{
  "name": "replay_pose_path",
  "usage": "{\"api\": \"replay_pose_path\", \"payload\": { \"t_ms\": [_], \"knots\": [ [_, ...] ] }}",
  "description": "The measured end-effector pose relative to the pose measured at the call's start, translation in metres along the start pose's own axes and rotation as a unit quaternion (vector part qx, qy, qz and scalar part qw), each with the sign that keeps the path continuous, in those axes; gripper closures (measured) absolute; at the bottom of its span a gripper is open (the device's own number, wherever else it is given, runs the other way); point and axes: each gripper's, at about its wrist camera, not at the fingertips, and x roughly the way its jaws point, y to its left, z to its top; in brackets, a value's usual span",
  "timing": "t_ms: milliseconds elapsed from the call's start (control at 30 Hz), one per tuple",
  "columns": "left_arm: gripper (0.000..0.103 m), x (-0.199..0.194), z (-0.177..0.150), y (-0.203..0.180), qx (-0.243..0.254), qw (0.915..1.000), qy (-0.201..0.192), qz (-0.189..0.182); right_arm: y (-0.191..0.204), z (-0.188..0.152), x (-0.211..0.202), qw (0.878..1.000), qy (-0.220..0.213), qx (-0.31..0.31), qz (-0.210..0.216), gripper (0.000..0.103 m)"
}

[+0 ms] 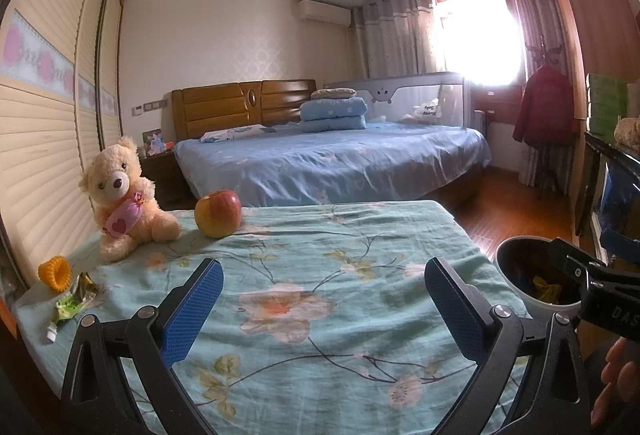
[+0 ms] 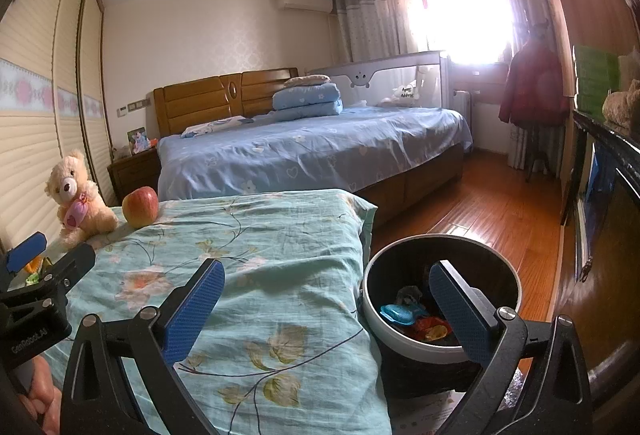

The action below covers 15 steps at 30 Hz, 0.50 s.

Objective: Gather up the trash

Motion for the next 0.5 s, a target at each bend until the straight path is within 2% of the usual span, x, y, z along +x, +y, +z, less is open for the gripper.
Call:
{"api": "replay_pose_path", "payload": {
  "t_ms": [500],
  "knots": [
    [0.001,-0.0014,0.0010,-0.0010,0.001,1.0000,0.001,-0.002,0.0000,-0.0001,-0.0011,1.000,0.000,0.000,0.000,0.000]
  ]
}}
